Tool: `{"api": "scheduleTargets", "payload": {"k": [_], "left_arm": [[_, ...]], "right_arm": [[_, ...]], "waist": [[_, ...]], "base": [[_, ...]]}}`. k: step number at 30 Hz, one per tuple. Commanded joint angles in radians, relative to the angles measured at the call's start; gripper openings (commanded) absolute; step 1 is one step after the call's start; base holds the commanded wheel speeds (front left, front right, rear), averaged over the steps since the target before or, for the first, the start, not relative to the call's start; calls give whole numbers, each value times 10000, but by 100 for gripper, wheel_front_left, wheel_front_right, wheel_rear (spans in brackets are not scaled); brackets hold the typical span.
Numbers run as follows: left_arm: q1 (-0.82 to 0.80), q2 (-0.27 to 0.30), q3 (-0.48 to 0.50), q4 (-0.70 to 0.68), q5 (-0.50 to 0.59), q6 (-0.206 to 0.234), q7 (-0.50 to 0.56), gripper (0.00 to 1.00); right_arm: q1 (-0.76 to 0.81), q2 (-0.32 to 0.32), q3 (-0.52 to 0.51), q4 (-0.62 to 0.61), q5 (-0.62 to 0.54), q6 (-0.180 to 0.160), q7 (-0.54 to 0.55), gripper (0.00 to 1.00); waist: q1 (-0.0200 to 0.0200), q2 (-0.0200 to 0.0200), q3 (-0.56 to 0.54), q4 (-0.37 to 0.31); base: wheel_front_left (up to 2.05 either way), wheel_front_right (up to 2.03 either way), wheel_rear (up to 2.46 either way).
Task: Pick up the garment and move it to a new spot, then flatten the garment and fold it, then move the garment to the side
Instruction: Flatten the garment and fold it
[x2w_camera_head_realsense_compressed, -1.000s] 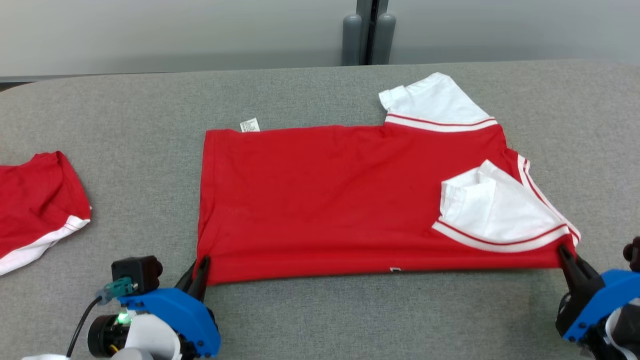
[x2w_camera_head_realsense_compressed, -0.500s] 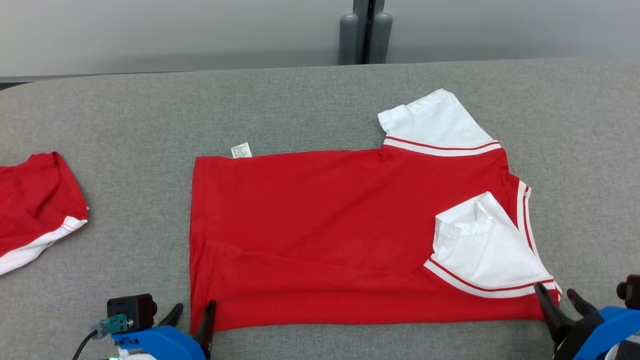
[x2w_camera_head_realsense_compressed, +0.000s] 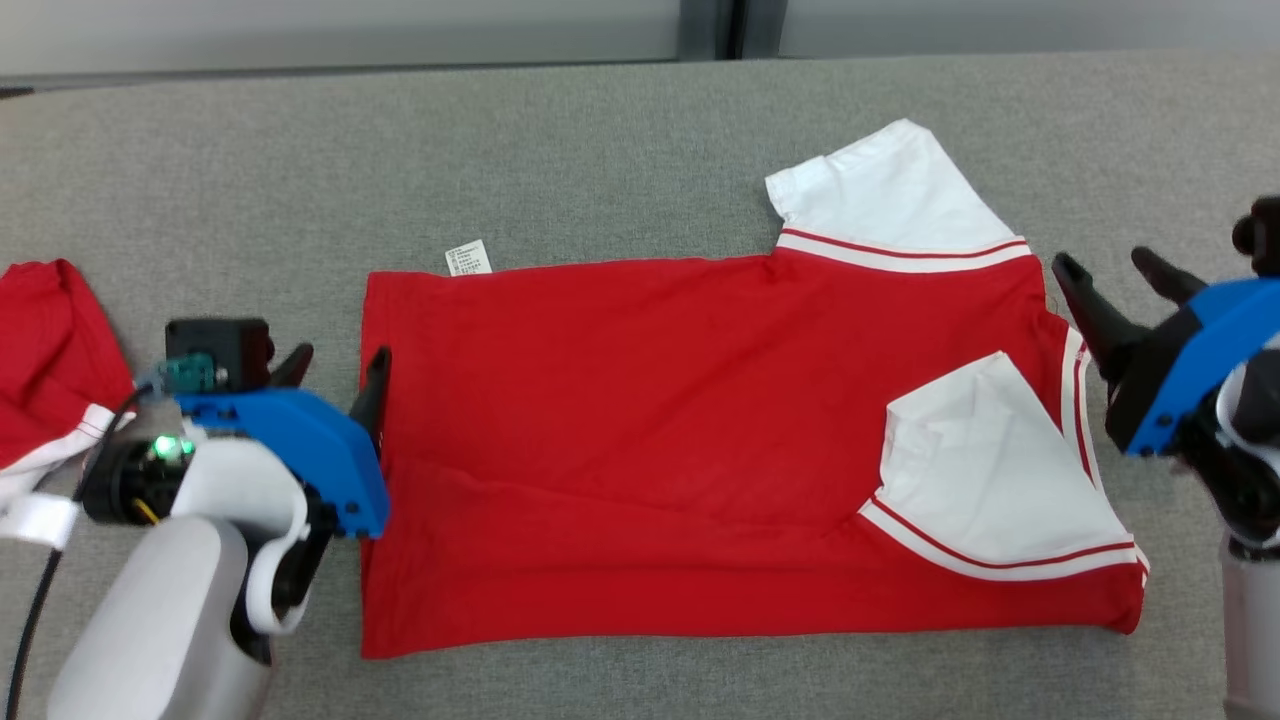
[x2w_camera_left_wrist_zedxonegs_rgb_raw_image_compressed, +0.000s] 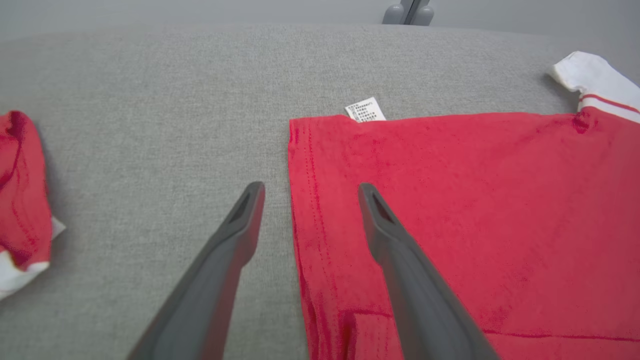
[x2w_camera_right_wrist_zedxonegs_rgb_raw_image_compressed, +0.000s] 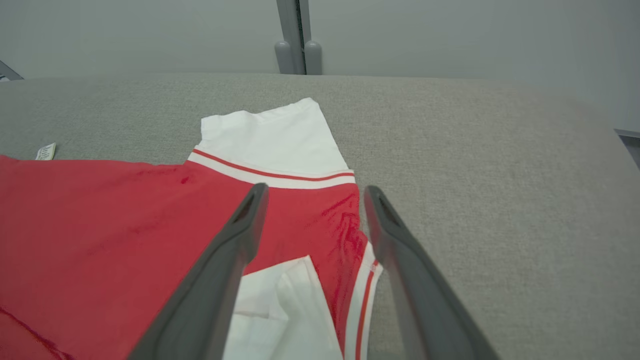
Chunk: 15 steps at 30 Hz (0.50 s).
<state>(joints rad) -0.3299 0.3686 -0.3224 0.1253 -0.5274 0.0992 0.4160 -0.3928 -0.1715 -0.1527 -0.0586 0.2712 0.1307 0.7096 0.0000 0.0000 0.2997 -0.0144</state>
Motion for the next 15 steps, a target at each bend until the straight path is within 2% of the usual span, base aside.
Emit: {"api": "scheduleTargets", "payload": {"k": [1,9,15], "left_arm": [[-574,-38,-49,262,115,-55,74,100],[-2840,-184,-451,1878,553,-357,449,100],[-3528,-160,-560,2791,875,-195,271,100]], "right_arm": [[-520,-157,177,289,121,1,79,100],[-2940,-766,1353,1708,509,1,-123,100],[-3503,-1067,1668,2134,556,1,-407,100]], "waist": [[0,0,251,66],[0,0,1386,-70],[0,0,1906,-114]], "base": [[0,0,0],[0,0,0],[0,0,0]]}}
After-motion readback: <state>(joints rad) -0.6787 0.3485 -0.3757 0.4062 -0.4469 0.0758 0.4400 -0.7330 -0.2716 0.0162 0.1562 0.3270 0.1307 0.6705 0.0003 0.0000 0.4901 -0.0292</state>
